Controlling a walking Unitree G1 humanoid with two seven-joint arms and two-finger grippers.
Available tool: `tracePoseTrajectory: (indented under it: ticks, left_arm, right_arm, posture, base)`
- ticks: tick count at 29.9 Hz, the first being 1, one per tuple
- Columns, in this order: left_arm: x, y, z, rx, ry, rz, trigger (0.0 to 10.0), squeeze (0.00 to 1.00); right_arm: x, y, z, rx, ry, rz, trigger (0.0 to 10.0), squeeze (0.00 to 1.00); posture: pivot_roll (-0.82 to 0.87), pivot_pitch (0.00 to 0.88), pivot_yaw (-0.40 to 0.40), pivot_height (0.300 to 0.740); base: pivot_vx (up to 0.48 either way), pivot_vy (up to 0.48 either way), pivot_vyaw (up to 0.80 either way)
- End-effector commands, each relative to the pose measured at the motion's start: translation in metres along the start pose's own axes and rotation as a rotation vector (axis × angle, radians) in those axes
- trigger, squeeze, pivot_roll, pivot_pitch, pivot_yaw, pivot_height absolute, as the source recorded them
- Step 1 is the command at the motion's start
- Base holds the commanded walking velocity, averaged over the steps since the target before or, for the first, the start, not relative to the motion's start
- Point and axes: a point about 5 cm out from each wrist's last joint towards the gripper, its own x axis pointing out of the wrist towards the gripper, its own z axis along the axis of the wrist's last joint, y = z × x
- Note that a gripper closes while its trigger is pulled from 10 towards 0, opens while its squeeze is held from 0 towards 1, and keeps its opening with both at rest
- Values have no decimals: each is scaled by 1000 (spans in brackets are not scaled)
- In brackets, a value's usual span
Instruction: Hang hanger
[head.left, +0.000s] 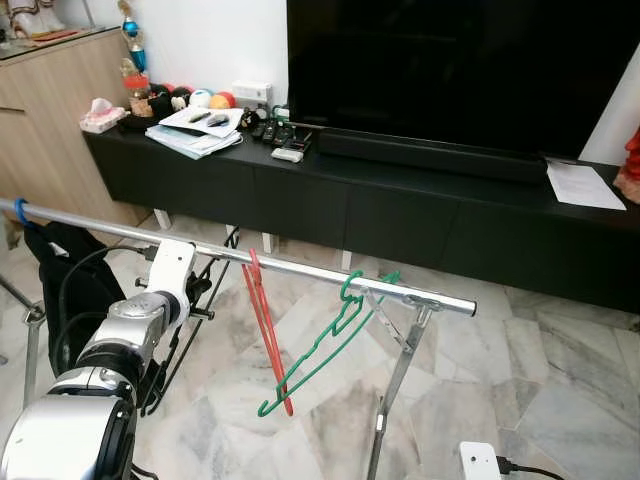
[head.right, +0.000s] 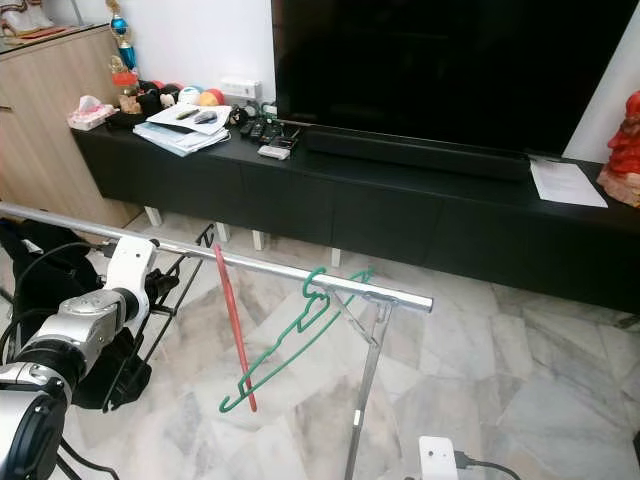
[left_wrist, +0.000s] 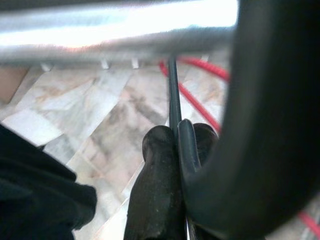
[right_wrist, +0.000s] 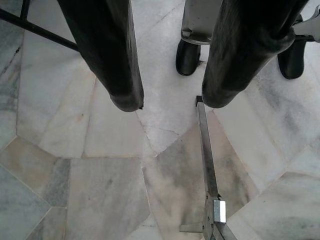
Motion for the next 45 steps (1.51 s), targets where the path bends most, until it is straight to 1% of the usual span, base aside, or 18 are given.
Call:
tracePoseTrajectory:
  ticks: [1,3,6,9,10,11,13,15,16,19,21,22,23,26,33,36,38,45]
  left_arm:
    - [1,1,23,27,-56,-18,10000,0]
    - [1,2,24,32,-57,-17,10000,0]
    - [0,7,26,56,-44,15,10000,0]
    - [-1,10,25,52,-30,37,10000,0]
    - [-2,14,23,48,-10,65,10000,0]
    - [-2,14,23,48,-10,65,10000,0]
    - [-4,21,20,32,3,113,10000,0]
    - [-5,22,20,30,4,124,10000,0]
    - [-5,23,20,27,4,133,10000,0]
    - [-5,24,16,8,1,125,10000,0]
    - [-5,23,15,3,-1,119,10000,0]
    - [-5,22,15,15,-2,100,10000,0]
    - [-5,22,15,15,-2,100,10000,0]
    - [-5,19,18,64,-16,46,10000,0]
    - [-5,20,24,74,-22,42,10000,0]
    - [-6,22,28,120,-17,15,10000,0]
    - [-7,23,29,125,-16,17,10000,0]
    - [-8,29,23,127,19,61,10000,0]
  right_arm:
    - [0,2,-2,17,2,-1,10000,0]
    - [0,2,-2,17,2,-1,10000,0]
    - [0,2,-3,18,3,2,10000,0]
    - [0,1,-4,15,4,1,10000,0]
    - [-1,-2,-5,9,8,-3,10000,0]
    - [-1,-2,-5,9,8,-3,10000,0]
    - [-1,-6,-7,-9,17,-9,10000,0]
    - [-1,-7,-8,-14,19,-9,10000,0]
    - [-2,-9,-9,-18,22,-11,10000,0]
    - [-3,-18,-14,-40,38,-19,10000,0]
    - [-4,-20,-16,-43,42,-22,10000,0]
    - [-4,-23,-18,-45,44,-30,10000,0]
    - [-4,-23,-18,-45,44,-30,10000,0]
    - [-7,-32,-28,-50,53,-43,10000,0]
    - [-10,-37,-36,-56,59,-46,10000,0]
    - [-12,-41,-45,-55,70,-52,10000,0]
    - [-13,-42,-47,-55,71,-53,10000,0]
    - [-13,-43,-48,-62,73,-46,10000,0]
  posture:
    - [60,0,43,740]
    - [60,0,43,740]
    - [53,0,39,740]
    - [49,0,35,740]
    - [42,0,19,740]
    - [42,0,19,740]
    - [42,4,7,740]
    - [42,4,7,740]
    - [42,19,-6,740]
    - [35,55,-19,740]
    - [35,55,-19,740]
    - [26,80,-21,740]
    - [26,80,-21,740]
    - [13,115,-23,740]
    - [11,141,-25,740]
    - [-1,172,-21,740]
    - [1,176,-21,740]
    - [9,191,-26,740]
  base:
    - [0,0,0]
    - [0,0,0]
    - [0,0,0]
    - [0,0,0]
    - [0,0,0]
    - [0,0,0]
    - [0,0,0]
    - [0,0,0]
    - [0,0,0]
    - [0,0,0]
    - [0,0,0]
    - [0,0,0]
    - [0,0,0]
    - [0,0,0]
    - [0,0,0]
    - [0,0,0]
    - [0,0,0]
    - [0,0,0]
